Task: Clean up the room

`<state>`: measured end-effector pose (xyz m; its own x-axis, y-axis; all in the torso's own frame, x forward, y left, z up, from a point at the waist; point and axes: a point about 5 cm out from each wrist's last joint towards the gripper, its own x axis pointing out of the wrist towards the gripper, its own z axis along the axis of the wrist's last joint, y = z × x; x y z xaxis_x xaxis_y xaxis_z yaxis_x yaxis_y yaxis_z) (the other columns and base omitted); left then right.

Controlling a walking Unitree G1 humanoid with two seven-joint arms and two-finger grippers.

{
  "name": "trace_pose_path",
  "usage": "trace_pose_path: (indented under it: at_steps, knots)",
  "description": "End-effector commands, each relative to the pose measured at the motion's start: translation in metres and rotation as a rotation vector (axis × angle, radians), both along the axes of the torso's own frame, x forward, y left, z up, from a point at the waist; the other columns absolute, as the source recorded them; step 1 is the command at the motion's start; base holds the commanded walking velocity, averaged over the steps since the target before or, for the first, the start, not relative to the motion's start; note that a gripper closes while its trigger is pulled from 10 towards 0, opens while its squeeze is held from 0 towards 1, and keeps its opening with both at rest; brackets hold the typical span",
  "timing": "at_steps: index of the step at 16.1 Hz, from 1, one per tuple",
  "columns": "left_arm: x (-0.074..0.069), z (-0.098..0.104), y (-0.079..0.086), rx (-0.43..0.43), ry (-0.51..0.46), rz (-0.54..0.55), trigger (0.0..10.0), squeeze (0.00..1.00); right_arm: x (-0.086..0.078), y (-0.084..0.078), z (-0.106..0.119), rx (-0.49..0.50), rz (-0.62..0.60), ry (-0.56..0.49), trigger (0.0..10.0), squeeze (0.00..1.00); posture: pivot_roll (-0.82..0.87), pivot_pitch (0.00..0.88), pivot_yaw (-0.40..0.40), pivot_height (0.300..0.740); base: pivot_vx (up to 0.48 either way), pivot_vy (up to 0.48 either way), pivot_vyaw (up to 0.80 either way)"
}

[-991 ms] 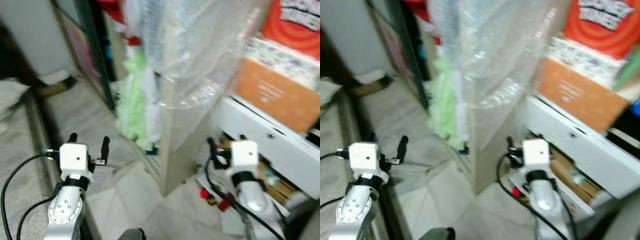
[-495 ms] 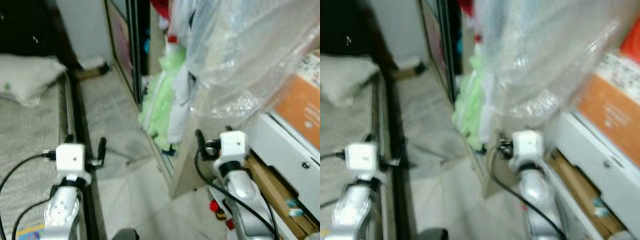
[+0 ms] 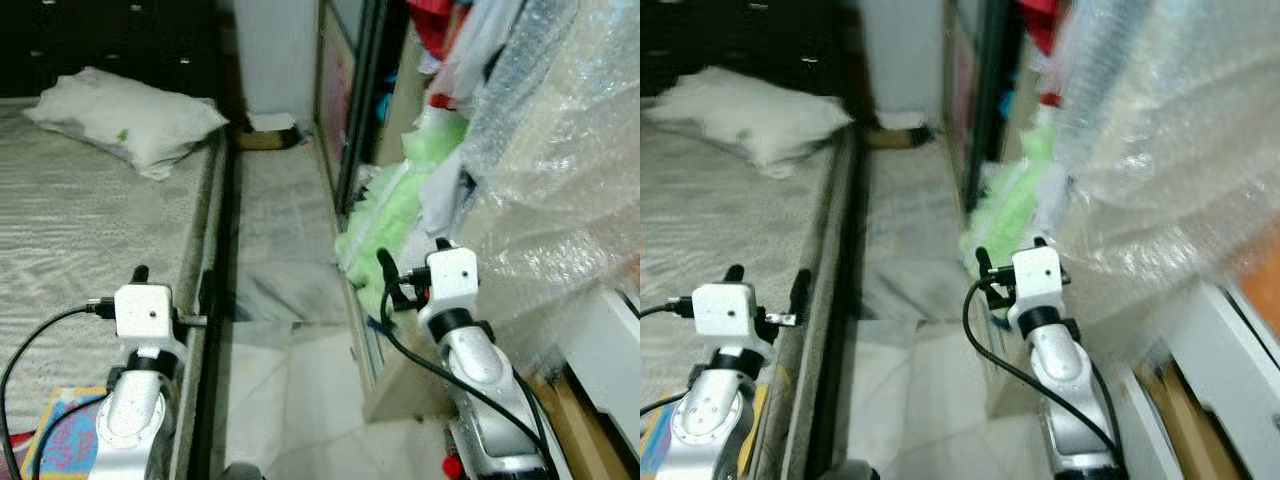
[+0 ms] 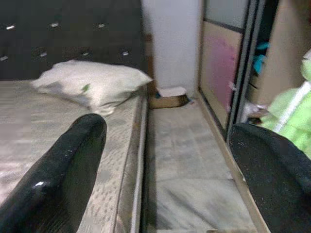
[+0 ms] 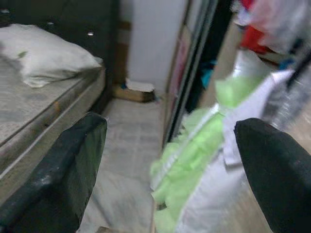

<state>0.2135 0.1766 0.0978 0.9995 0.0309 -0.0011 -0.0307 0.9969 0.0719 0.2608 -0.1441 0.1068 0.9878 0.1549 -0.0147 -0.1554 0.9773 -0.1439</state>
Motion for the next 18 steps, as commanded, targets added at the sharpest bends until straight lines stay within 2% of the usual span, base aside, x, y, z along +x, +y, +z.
trace_pose_path:
  at_steps: [1,4,8,11,13,18]
  knots:
    - [-0.002,0.002,-0.002,0.007,-0.006,0.002,10.0,0.0,0.001,-0.003,-0.001,0.004,0.001,0.01,10.0,0.0,0.11,0.0,-0.074,0.74,0.0,0.0,0.8]
    - [-0.002,0.001,-0.004,0.003,0.001,-0.007,10.0,0.0,0.0,-0.003,-0.001,0.006,0.009,0.011,10.0,0.0,0.1,0.0,-0.065,0.74,0.0,0.0,0.8]
    - [0.005,0.001,-0.009,0.004,0.007,-0.053,10.0,0.0,-0.009,-0.009,-0.004,0.008,-0.001,0.025,10.0,0.0,0.06,0.0,-0.032,0.74,0.0,0.0,0.8]
    - [0.008,0.001,-0.009,0.008,0.01,-0.061,10.0,0.0,-0.009,-0.009,-0.004,0.02,-0.012,0.029,10.0,0.0,0.06,0.0,-0.021,0.74,0.0,0.0,0.8]
    - [0.009,-0.001,-0.007,0.026,0.034,-0.036,10.0,0.0,-0.003,-0.007,-0.003,0.037,-0.015,0.022,10.0,0.0,0.07,0.0,-0.019,0.74,0.0,0.0,0.8]
    - [0.016,-0.003,-0.008,-0.003,0.05,-0.064,10.0,0.0,0.013,-0.003,-0.002,0.062,-0.041,0.004,10.0,0.0,0.06,0.0,-0.008,0.74,0.0,0.0,0.8]
